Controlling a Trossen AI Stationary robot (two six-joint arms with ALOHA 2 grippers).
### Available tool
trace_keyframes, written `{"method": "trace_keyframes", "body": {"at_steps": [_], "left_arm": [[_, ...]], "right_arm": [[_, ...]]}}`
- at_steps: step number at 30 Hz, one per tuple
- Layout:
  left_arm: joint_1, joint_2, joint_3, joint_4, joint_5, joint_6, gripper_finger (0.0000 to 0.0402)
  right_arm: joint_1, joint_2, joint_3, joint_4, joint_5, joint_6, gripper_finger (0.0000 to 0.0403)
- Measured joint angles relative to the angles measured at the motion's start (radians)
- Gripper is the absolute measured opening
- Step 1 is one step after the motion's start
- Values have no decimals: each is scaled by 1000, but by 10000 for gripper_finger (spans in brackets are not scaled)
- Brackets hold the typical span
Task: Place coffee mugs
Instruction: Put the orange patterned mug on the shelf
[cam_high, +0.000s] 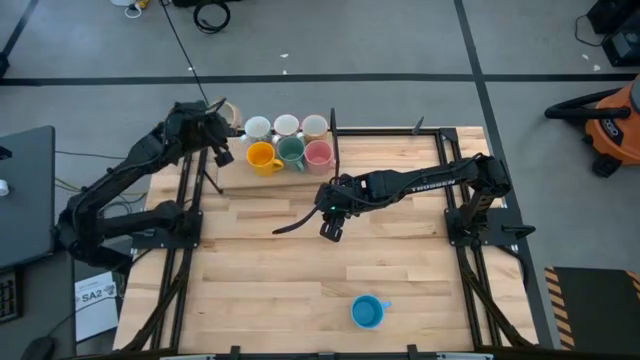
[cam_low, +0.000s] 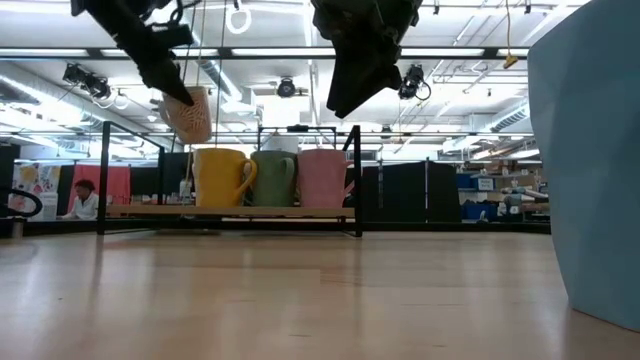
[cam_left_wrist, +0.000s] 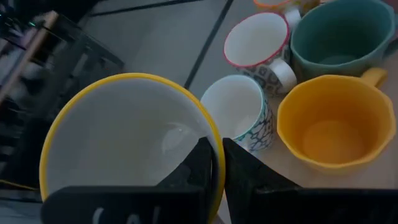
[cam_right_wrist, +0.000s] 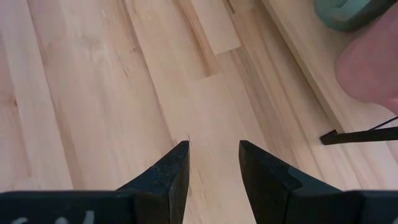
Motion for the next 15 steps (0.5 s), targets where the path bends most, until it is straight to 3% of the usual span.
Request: {"method": "trace_keyframes", "body": {"at_steps": [6, 15], "left_arm": [[117, 60, 0, 1, 113, 2, 28], [174, 177, 0, -4, 120, 1, 28]], "right_arm": [[0, 0, 0, 0, -1, 0, 145], [0, 0, 0, 1, -2, 0, 145]]}}
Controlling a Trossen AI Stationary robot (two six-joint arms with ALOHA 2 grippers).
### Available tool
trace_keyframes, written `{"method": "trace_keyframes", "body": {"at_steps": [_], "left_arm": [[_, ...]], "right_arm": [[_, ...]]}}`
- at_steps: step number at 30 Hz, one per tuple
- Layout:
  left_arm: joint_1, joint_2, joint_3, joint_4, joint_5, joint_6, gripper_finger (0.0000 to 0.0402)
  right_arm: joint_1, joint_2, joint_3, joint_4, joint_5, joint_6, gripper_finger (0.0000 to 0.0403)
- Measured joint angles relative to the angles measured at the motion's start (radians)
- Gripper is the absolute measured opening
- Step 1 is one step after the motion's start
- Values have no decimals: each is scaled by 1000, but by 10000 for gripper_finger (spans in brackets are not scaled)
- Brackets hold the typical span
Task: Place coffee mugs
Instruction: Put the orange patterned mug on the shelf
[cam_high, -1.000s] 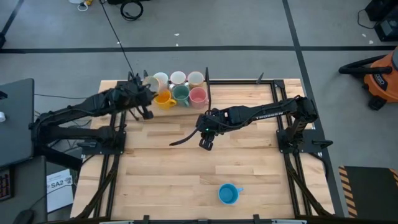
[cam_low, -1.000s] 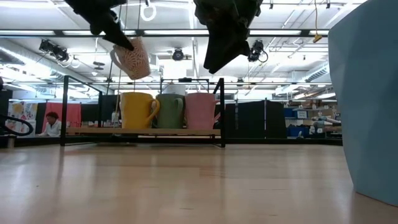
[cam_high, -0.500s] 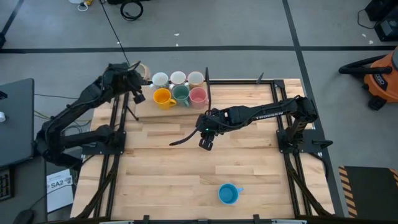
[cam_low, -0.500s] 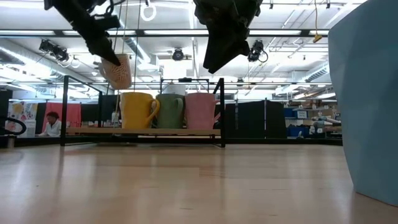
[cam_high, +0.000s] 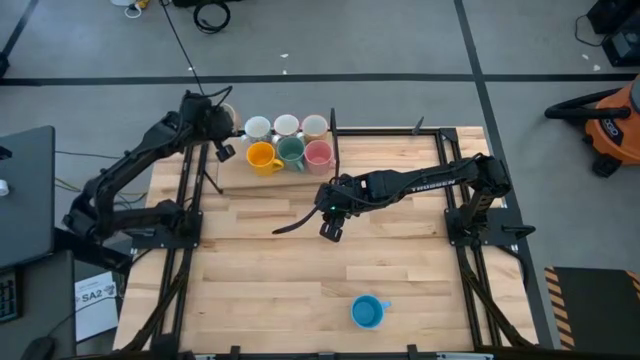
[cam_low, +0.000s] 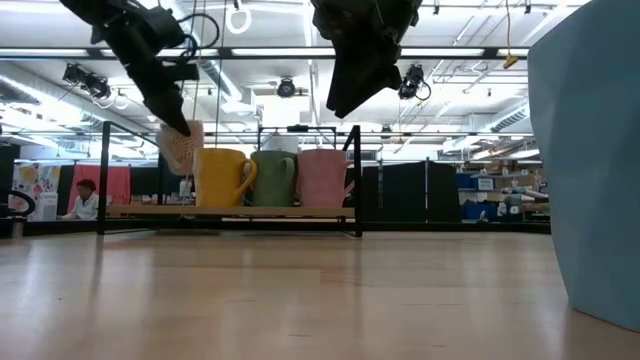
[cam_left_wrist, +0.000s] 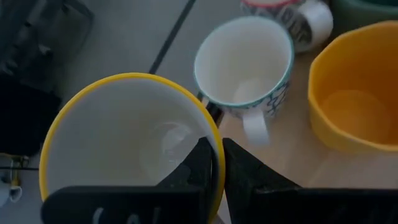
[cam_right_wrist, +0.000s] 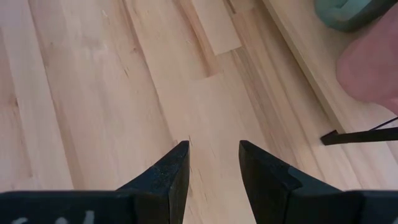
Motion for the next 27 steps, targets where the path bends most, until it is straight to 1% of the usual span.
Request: {"method": "trace_keyframes", "body": {"at_steps": [5, 11, 15, 18, 27], "left_arm": [[-1, 51, 0, -27, 8, -10, 28], [-1, 85, 1, -71, 22, -12, 28], [-1, 86, 1, -95, 30, -16, 28], [-1, 86, 1, -120, 55, -18, 31], [-1, 86, 1, -144, 57, -19, 39]], "right_arm": [[0, 0, 0, 1, 0, 0, 145], [0, 0, 0, 1, 0, 0, 145], [0, 0, 0, 2, 0, -1, 145], [0, 0, 0, 2, 0, -3, 145], [0, 0, 0, 2, 0, -3, 145]]}}
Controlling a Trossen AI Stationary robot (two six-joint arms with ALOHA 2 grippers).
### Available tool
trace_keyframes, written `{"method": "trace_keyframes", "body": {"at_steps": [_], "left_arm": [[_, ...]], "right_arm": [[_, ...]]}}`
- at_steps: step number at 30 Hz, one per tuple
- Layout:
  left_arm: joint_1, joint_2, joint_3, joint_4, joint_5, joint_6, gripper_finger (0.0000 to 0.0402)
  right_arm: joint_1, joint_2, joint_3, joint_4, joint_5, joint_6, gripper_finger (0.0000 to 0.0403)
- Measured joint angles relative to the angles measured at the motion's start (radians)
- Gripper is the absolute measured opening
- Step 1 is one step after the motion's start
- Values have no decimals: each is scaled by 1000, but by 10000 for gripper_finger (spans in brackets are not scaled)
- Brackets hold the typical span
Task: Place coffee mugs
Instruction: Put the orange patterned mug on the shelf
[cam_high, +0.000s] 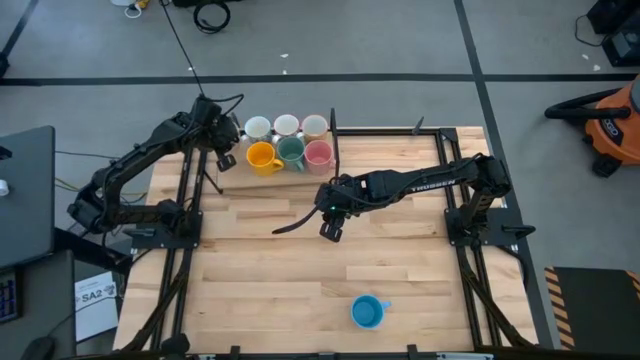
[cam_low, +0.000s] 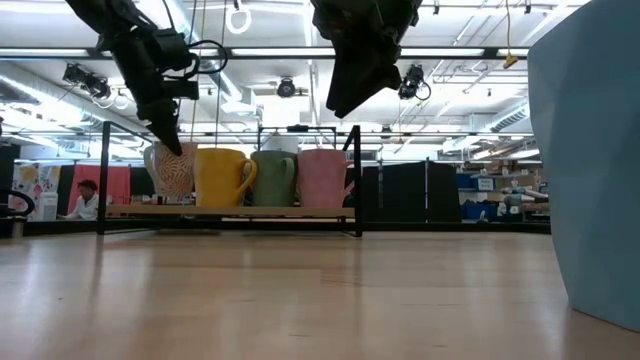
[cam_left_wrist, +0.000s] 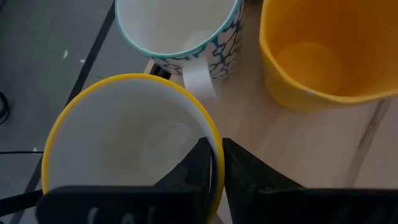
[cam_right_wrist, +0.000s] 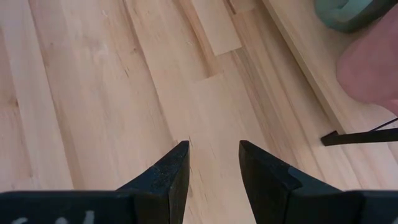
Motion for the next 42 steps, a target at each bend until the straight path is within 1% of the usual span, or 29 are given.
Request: {"method": "trace_keyframes", "body": {"at_steps": [4, 7, 15, 36, 39, 42], "left_arm": [[0, 7, 0, 1, 1, -1, 40], [0, 26, 0, 0, 1, -25, 41], [0, 82, 1, 14, 0, -24, 42], [-2, 84, 0, 33, -4, -19, 44], [-2, 85, 0, 40, -5, -19, 50], [-2, 85, 0, 47, -5, -18, 67]], "right_arm": [[0, 0, 0, 2, 0, 0, 145], [0, 0, 0, 5, 0, 0, 145], [0, 0, 0, 5, 0, 0, 145], [0, 0, 0, 4, 0, 0, 145], [0, 0, 0, 4, 0, 0, 145], [0, 0, 0, 4, 0, 0, 145]]}}
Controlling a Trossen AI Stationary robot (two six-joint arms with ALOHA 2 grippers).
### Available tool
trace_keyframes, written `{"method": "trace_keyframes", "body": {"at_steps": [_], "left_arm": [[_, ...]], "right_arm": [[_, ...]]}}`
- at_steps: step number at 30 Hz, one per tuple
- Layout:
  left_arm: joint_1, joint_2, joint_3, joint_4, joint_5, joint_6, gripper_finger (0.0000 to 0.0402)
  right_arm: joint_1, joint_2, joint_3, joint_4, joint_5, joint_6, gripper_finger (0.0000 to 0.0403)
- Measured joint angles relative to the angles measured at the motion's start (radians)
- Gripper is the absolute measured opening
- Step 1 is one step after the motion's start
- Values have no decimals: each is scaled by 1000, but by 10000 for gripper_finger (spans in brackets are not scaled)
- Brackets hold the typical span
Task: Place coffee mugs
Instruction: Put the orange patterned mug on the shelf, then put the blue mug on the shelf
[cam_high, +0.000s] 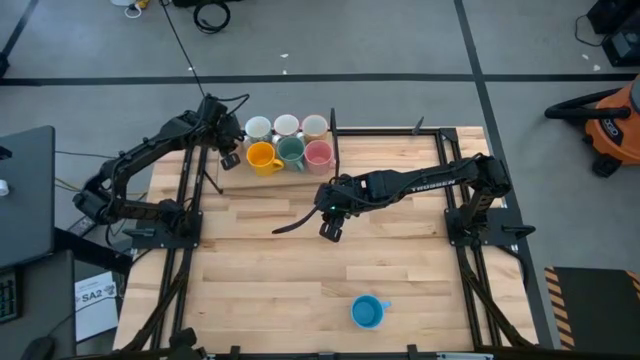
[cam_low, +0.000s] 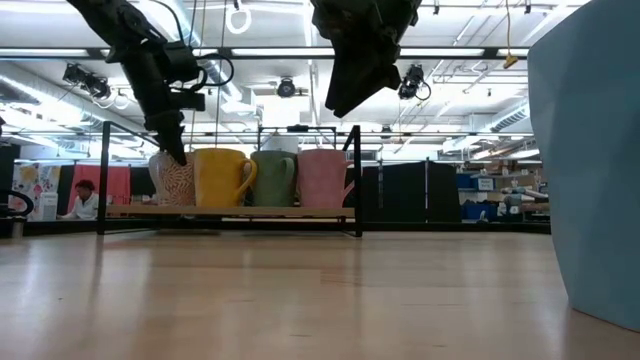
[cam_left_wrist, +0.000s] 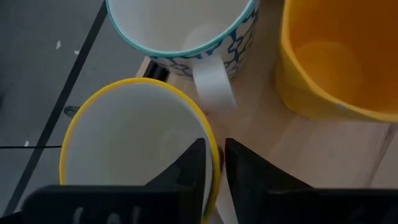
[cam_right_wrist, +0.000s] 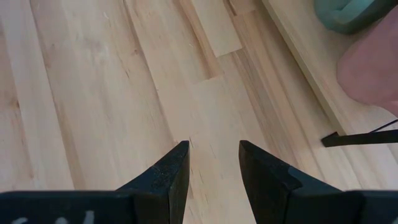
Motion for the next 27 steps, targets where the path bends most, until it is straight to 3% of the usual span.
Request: {"method": "trace_keyframes", "body": {"at_steps": [10, 27], "left_arm": [[0, 0, 0, 9, 0, 1, 121], [-1, -59, 19, 6, -26, -6, 123]], "right_arm": [[0, 0, 0, 0, -17, 0, 145], [52, -68, 0, -104, -74, -12, 145]]}}
